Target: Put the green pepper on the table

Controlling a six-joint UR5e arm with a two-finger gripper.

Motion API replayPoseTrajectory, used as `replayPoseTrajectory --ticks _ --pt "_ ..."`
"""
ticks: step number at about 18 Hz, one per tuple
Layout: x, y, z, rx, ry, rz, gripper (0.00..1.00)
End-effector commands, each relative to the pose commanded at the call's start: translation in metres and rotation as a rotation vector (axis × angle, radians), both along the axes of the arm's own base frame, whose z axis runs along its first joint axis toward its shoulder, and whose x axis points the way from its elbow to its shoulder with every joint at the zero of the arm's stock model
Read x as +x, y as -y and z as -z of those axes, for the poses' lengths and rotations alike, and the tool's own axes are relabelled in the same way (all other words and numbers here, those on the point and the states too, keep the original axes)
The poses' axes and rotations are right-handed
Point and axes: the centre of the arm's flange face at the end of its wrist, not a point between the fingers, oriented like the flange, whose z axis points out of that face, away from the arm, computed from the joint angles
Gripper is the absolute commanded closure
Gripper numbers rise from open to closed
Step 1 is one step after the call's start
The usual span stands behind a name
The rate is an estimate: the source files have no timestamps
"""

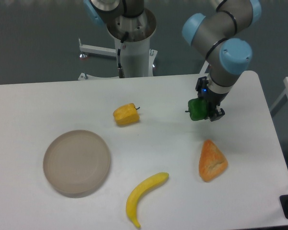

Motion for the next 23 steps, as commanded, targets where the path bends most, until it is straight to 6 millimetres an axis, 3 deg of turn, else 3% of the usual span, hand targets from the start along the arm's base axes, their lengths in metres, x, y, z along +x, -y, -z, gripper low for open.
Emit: replayPoseTrajectory --ticks 3,5,7,8,9,13,17,23 --pt "0.0 0.016 0.028 0.013 -0.003 0.051 0.72" --pt "0.003 0.032 0.05 0.003 0.031 0.082 0.6" --pt "0.004 0.033 0.052 0.006 0.037 0.119 0.34" --pt "0.008 0.031 0.053 0.005 0.041 0.125 0.11" --pt "0.011 0.029 0.052 0.006 0.041 0.125 0.0" --pt "0.009 0.03 0.041 0.015 0.025 0.113 0.0" --pt "-0.001 0.024 0.004 0.042 -0.033 0.099 0.0" --pt "0.005 -0.022 -0.045 0.097 -0.104 0.06 0.0"
